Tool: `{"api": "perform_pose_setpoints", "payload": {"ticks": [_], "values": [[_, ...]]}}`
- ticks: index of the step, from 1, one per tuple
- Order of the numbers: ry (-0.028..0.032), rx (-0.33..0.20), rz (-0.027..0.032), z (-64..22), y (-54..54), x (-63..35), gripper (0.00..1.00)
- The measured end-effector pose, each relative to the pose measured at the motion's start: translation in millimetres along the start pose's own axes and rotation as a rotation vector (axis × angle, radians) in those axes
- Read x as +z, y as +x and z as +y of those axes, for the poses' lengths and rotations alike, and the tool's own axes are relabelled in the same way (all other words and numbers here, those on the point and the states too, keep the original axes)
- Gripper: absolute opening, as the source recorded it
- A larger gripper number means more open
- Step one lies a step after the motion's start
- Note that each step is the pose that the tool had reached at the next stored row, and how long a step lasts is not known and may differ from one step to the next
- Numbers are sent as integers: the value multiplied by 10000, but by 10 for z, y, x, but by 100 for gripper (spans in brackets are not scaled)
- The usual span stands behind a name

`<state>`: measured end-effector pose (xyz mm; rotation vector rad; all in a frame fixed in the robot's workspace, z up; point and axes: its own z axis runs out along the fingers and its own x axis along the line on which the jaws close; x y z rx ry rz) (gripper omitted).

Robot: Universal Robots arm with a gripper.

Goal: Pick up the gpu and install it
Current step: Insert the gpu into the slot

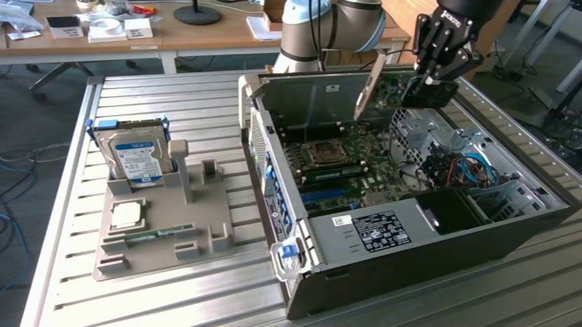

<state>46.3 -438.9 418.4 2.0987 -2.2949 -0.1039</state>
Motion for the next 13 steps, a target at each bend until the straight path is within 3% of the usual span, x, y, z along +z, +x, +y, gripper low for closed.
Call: {"api": "perform_pose_setpoints", "payload": {"ticks": [7,9,13], "values": [[19,-79,2,2,0,2,27],[157,-85,-16,13,1,5,27],[531,-124,-55,38,4,18,27]]}}
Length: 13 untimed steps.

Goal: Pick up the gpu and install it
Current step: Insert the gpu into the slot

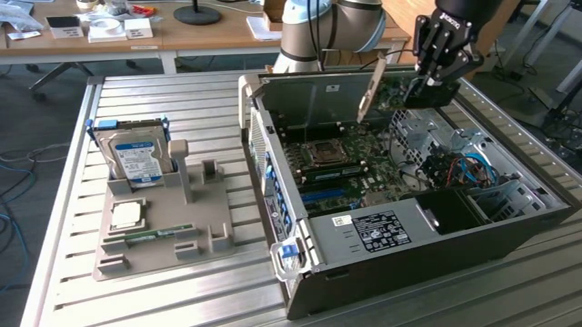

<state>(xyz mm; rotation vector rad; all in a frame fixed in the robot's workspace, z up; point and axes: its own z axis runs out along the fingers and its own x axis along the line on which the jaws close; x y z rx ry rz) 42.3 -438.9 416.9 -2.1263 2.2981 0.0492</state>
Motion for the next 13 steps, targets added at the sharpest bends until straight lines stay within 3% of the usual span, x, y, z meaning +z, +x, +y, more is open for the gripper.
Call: {"api": "perform_pose_setpoints", "payload": {"ticks": [2,3,6,10,13], "values": [[133,-24,-13,15,1,7,27],[170,-31,-19,25,2,9,27],[213,-41,-84,55,4,15,27],[222,-42,-192,97,8,25,27],[221,-42,-204,101,8,26,27]]}}
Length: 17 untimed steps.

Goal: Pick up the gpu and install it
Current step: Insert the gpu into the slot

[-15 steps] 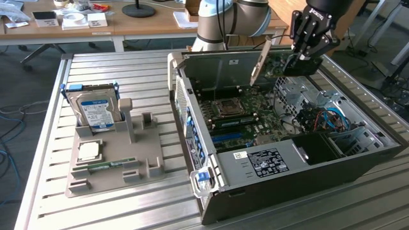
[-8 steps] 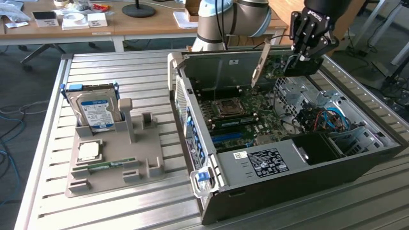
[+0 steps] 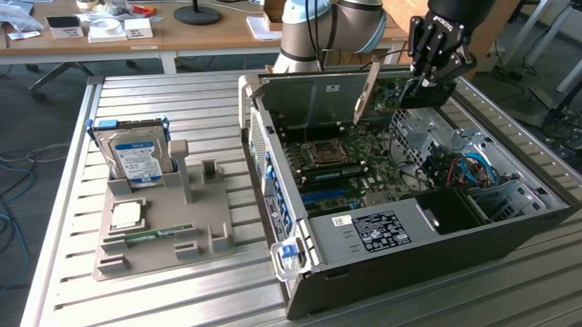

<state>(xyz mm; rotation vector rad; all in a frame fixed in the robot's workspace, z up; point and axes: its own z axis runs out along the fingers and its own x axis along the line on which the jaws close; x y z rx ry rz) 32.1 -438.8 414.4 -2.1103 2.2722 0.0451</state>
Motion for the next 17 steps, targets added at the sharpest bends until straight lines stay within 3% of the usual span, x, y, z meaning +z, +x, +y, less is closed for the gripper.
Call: {"api": "perform_pose_setpoints", "payload": {"ticks": [7,11,17], "values": [[0,2,-13,14,1,2,27],[-2,0,-84,60,5,6,27],[-2,2,-89,150,14,52,27]]}}
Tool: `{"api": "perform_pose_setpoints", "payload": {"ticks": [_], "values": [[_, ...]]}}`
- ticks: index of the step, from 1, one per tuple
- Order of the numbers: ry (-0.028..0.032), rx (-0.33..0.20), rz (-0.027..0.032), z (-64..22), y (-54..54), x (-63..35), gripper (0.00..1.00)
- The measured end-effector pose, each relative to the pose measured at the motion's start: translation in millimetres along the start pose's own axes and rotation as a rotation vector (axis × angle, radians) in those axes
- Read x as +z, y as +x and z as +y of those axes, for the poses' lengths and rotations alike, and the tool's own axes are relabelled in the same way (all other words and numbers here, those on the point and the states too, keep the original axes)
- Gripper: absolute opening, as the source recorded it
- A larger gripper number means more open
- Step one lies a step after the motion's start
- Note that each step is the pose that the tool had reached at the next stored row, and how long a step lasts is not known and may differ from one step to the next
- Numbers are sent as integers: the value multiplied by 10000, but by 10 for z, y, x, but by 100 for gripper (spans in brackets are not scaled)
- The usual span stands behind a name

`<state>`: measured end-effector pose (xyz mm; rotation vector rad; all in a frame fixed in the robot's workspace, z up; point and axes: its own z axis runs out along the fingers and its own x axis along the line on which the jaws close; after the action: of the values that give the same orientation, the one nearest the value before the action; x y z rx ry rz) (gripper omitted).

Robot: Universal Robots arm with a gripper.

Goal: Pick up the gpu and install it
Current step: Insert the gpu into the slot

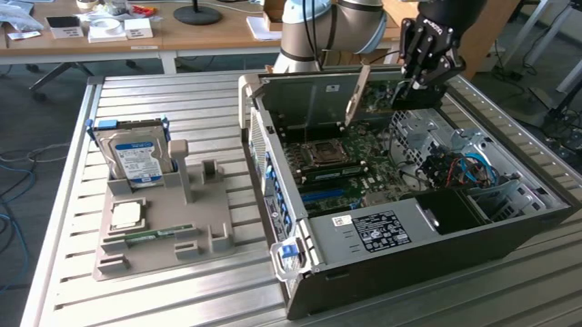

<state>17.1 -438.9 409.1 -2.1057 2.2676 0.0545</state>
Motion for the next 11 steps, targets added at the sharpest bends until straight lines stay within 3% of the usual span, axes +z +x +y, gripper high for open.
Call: {"api": "perform_pose_setpoints", "payload": {"ticks": [11], "values": [[-21,2,1,90,16,130,27]]}}
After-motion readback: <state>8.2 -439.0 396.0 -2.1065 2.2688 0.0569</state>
